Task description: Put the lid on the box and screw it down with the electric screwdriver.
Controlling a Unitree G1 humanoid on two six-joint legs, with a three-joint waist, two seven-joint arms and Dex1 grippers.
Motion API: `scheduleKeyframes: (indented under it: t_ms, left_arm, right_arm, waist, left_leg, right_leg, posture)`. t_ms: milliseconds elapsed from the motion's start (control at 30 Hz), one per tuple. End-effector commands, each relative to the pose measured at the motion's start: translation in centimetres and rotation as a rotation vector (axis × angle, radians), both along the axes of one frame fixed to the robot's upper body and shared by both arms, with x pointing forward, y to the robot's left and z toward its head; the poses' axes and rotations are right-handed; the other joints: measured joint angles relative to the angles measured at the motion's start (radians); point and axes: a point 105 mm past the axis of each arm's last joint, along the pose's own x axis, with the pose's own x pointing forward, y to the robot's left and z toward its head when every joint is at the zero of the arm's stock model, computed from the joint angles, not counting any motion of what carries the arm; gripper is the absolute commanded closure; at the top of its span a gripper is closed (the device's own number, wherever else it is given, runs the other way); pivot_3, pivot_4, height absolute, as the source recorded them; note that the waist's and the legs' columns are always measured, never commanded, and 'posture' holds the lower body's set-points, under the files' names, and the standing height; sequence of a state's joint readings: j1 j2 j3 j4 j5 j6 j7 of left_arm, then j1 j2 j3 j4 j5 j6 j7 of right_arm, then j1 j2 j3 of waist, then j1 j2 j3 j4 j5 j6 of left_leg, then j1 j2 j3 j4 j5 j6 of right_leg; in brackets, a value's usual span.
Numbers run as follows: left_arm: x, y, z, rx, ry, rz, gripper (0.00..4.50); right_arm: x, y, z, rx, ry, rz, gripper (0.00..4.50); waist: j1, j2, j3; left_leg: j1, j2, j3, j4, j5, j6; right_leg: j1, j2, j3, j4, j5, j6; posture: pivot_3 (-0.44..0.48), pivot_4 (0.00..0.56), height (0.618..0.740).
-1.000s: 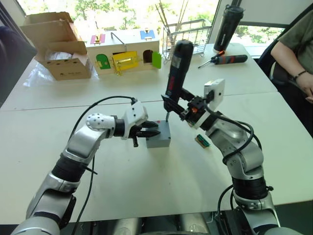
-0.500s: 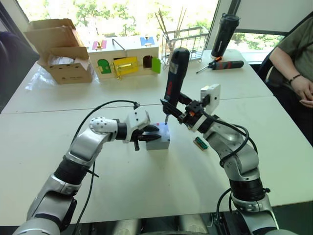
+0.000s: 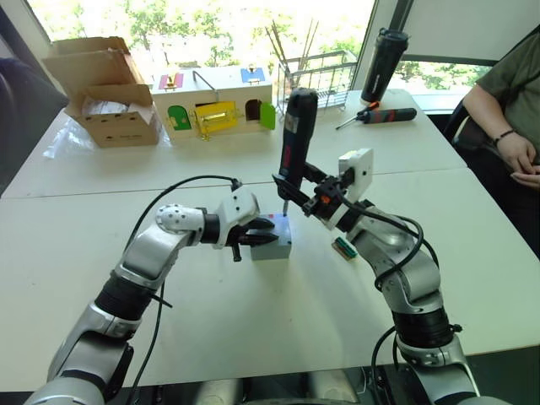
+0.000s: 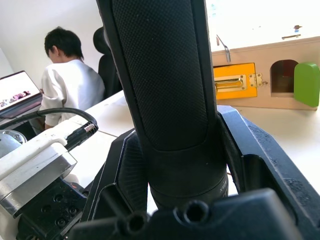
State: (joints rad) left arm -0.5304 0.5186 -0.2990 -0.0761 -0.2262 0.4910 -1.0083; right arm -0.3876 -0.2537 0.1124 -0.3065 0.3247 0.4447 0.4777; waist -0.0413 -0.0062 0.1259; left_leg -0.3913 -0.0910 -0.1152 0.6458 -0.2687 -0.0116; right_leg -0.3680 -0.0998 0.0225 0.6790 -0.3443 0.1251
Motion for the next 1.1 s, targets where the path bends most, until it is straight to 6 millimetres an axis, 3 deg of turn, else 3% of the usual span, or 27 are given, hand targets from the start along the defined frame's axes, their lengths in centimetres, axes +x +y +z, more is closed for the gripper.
scheduleKeyframes:
  t_ms: [33,300,433,600,867,1000,1100]
  left_arm:
    - [0.1,0.5,-0.7,0.028,0.017,0.02,3.16]
    - [0.2,0.3,-0.8,0.026,0.015,0.017,3.16]
    - [0.1,0.2,-1.0,0.027,0.019,0.016,3.16]
    - [-0.1,0.3,-1.8,0.034,0.03,0.021,3.16]
    - [0.3,0.5,-2.2,0.023,0.04,0.037,3.16]
    - [0.7,0.5,-0.7,-0.056,0.051,0.055,3.16]
    - [1.0,0.6,0.9,-0.113,0.049,0.071,3.16]
  right_arm:
    - [0.2,0.4,-4.5,-0.059,0.173,0.011,2.74]
    - [0.4,0.1,-4.2,-0.053,0.163,0.0,2.74]
    - [0.7,-0.2,-3.1,-0.04,0.117,-0.018,2.74]
    - [1.0,-1.3,2.1,0.038,0.005,-0.039,2.74]
    - [-1.0,-3.1,10.3,0.17,-0.135,0.02,2.74]
    - [-1.0,-4.1,12.9,0.283,-0.122,0.025,2.74]
    - [-0.4,-4.6,13.2,0.326,-0.077,-0.01,2.74]
  waist:
    - [0.0,0.0,0.0]
    - [0.001,0.001,-0.001]
    - [0.003,0.001,-0.001]
    - [0.007,0.001,0.0]
    - [0.027,0.004,0.004]
    - [0.028,0.004,0.004]
    - [0.027,0.004,0.004]
  left_leg:
    - [0.0,0.0,0.0,0.0,0.0,0.0]
    - [0.0,0.001,-0.001,0.0,0.0,0.0]
    - [0.0,0.001,-0.001,0.0,0.0,0.0]
    - [0.0,0.001,-0.001,-0.001,0.0,0.0]
    - [-0.003,0.001,-0.001,-0.001,0.001,-0.001]
    - [-0.003,0.001,-0.001,-0.002,0.0,0.0]
    - [-0.003,0.001,-0.001,-0.002,0.0,0.0]
  right_leg:
    - [0.0,0.0,0.0,-0.001,0.0,0.0]
    - [0.002,0.002,0.0,-0.008,0.0,0.0]
    - [0.002,0.002,0.0,-0.01,0.0,0.0]
    - [0.002,0.001,0.0,-0.01,0.0,0.0]
    - [0.0,0.001,0.001,-0.012,0.0,0.0]
    - [0.0,0.0,0.001,-0.012,0.0,0.0]
    - [0.001,-0.001,0.001,-0.012,0.0,0.0]
  posture:
    - [0.0,0.15,0.74]
    - [0.0,0.15,0.74]
    - [0.0,0.15,0.74]
    - [0.0,0.15,0.74]
    - [0.0,0.15,0.74]
    - [0.0,0.15,0.74]
    - [0.0,0.15,0.74]
